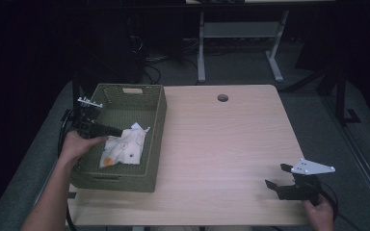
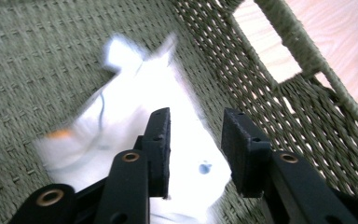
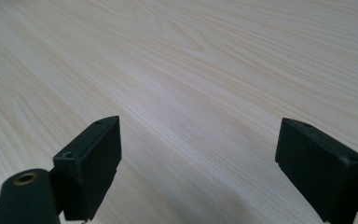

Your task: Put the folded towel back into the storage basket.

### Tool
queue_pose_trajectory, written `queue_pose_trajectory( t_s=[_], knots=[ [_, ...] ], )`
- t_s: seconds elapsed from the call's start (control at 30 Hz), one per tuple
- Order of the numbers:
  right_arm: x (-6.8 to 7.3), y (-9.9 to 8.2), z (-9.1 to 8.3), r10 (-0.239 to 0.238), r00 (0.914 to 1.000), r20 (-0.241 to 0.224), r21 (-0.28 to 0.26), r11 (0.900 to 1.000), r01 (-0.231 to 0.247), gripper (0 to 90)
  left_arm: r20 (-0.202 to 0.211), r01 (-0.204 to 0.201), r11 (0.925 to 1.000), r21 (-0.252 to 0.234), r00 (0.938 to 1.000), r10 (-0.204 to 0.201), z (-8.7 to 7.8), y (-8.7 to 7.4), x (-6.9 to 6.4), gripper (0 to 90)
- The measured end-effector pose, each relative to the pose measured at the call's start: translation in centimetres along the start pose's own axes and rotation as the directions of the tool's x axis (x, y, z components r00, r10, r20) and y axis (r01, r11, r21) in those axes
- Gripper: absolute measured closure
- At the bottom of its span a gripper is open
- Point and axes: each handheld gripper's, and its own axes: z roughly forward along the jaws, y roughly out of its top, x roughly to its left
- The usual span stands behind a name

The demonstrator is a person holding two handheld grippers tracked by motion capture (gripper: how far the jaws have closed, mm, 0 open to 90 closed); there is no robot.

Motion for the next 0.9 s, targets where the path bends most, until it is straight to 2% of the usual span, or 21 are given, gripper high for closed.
queue_pose_trajectory(
  t_s=[0.1, 0.2, 0.33, 0.4, 0.43, 0.5, 0.53, 0.6, 0.7, 0.73, 0.77, 0.83, 0.9],
  knots=[
    [-0.1, -0.1, 0.1, -0.001, 1.0000, -0.003, 0.000, 1.0000, 0.001, 13.7, 0.009, 0.007, 0.9994, 0.035, 0.9999, -0.007, 0.6, -0.1, -0.1, 62.7],
    [0.0, 0.0, 0.1, 0.002, 1.0000, -0.005, 0.000, 1.0000, -0.002, 13.7, 0.003, -0.007, 0.9965, 0.083, 1.0000, 0.007, 1.4, -0.1, -0.4, 63.4],
    [0.0, 0.0, 0.0, -0.002, 1.0000, -0.007, 0.003, 1.0000, 0.003, 13.7, 0.017, -0.016, 0.9909, 0.134, 0.9998, 0.014, 2.6, 0.1, -1.1, 64.0],
    [0.0, 0.0, 0.0, -0.003, 1.0000, -0.009, 0.003, 1.0000, 0.003, 13.7, 0.008, -0.027, 0.9853, 0.169, 0.9996, 0.026, 3.4, 0.1, -1.3, 63.8],
    [0.0, 0.0, 0.0, -0.004, 0.9999, -0.009, 0.004, 1.0000, 0.004, 13.7, 0.007, -0.027, 0.9822, 0.186, 0.9996, 0.026, 3.8, 0.1, -1.4, 63.6],
    [0.0, 0.0, 0.0, -0.005, 0.9999, -0.010, 0.005, 1.0000, 0.005, 13.7, 0.005, -0.004, 0.9807, 0.196, 1.0000, 0.003, 4.5, 0.1, -1.4, 64.6],
    [0.0, 0.0, 0.0, -0.004, 0.9999, -0.011, 0.005, 1.0000, 0.004, 13.7, -0.005, -0.007, 0.9782, 0.208, 1.0000, 0.008, 5.1, 0.1, -1.4, 65.0],
    [-0.1, -0.1, 0.0, -0.005, 1.0000, -0.008, 0.004, 1.0000, 0.005, 13.7, -0.007, -0.014, 0.9712, 0.238, 0.9998, 0.016, 5.9, 0.0, -1.6, 65.0],
    [-0.1, -0.1, -0.1, -0.002, 1.0000, -0.009, 0.001, 1.0000, 0.002, 13.7, -0.016, -0.018, 0.9540, 0.299, 0.9996, 0.024, 7.1, -0.1, -1.7, 65.3],
    [-0.2, -0.1, -0.1, -0.005, 0.9999, -0.010, -0.002, 1.0000, 0.005, 13.7, -0.028, -0.010, 0.9532, 0.302, 0.9994, 0.020, 7.3, -0.2, -1.8, 63.8],
    [-0.2, -0.1, -0.1, -0.003, 0.9999, -0.010, -0.001, 1.0000, 0.003, 13.7, -0.032, -0.008, 0.9477, 0.319, 0.9993, 0.019, 7.6, -0.2, -1.7, 62.6],
    [-0.2, -0.1, -0.2, -0.003, 0.9999, -0.012, 0.002, 1.0000, 0.003, 13.7, -0.024, 0.017, 0.9397, 0.342, 0.9997, -0.009, 8.3, -0.4, -1.5, 58.7],
    [-0.2, -0.1, -0.1, -0.006, 0.9999, -0.016, 0.003, 1.0000, 0.006, 13.7, -0.039, 0.010, 0.9283, 0.372, 0.9992, 0.005, 8.9, -0.4, -1.7, 54.3]
  ],
)
